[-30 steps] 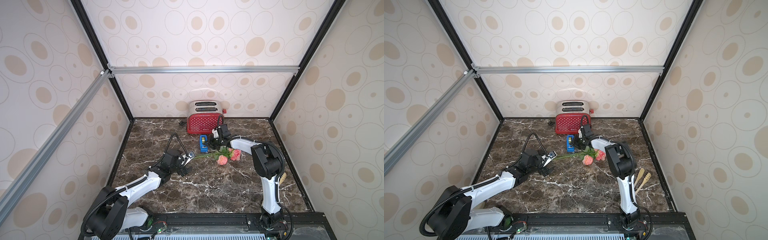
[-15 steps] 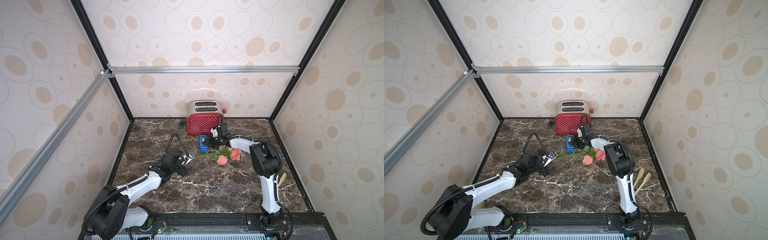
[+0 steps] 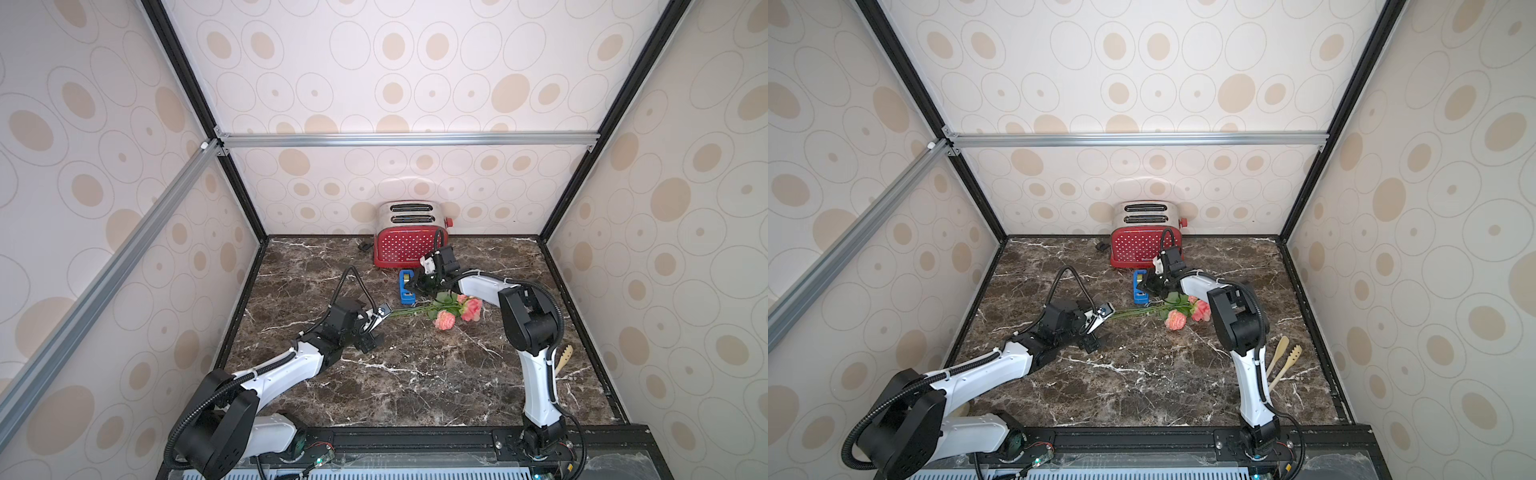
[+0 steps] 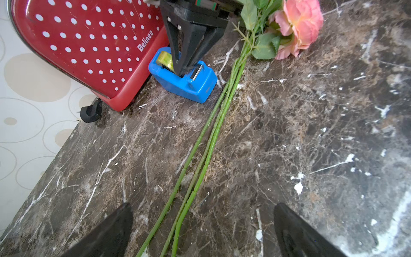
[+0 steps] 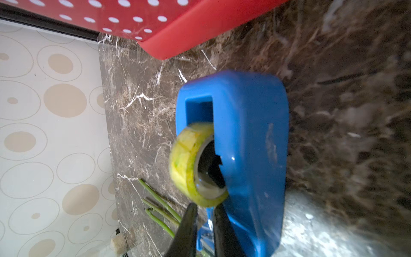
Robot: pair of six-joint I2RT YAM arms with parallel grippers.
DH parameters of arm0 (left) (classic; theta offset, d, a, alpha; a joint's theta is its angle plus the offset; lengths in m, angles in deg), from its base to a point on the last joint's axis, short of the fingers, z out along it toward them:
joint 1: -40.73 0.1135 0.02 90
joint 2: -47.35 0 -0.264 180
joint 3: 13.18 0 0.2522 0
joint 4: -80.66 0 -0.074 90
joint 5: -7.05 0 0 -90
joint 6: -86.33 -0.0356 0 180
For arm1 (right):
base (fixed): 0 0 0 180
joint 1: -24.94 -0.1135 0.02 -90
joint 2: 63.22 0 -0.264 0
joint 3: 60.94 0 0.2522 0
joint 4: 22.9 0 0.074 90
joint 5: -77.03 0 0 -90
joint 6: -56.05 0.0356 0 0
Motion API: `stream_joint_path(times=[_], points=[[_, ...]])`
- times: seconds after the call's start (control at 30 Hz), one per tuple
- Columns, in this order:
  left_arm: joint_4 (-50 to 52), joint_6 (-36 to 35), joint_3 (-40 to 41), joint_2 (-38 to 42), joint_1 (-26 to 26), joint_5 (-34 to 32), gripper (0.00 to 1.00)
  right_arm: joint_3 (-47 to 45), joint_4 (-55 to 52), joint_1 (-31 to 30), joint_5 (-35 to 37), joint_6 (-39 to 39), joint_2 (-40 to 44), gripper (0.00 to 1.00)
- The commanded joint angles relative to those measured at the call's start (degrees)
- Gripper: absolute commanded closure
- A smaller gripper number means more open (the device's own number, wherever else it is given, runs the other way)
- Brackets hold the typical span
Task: Wrap bouquets with tape
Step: Pull the tape from the tape cutter.
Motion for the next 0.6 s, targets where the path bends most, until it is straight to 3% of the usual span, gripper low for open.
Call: stream_joint_path(times=[0.0, 0.33, 0.57], points=[[0.4, -1.8, -2.3, -0.5, -0.3, -0.4, 0.01, -0.6, -3.9, -0.6, -1.4, 0.0, -0.6, 0.84], [-0.1, -2.3, -2.2, -1.4, -0.4, -0.6, 0.01, -2.0, -1.7, -0.4, -2.9, 0.6, 1.2, 1.00], [0.9, -5.5, -3.5, -4.1, -0.4, -1.0, 0.02, -4.2, 0.9, -0.4, -4.2, 1.6, 4.2, 1.00]])
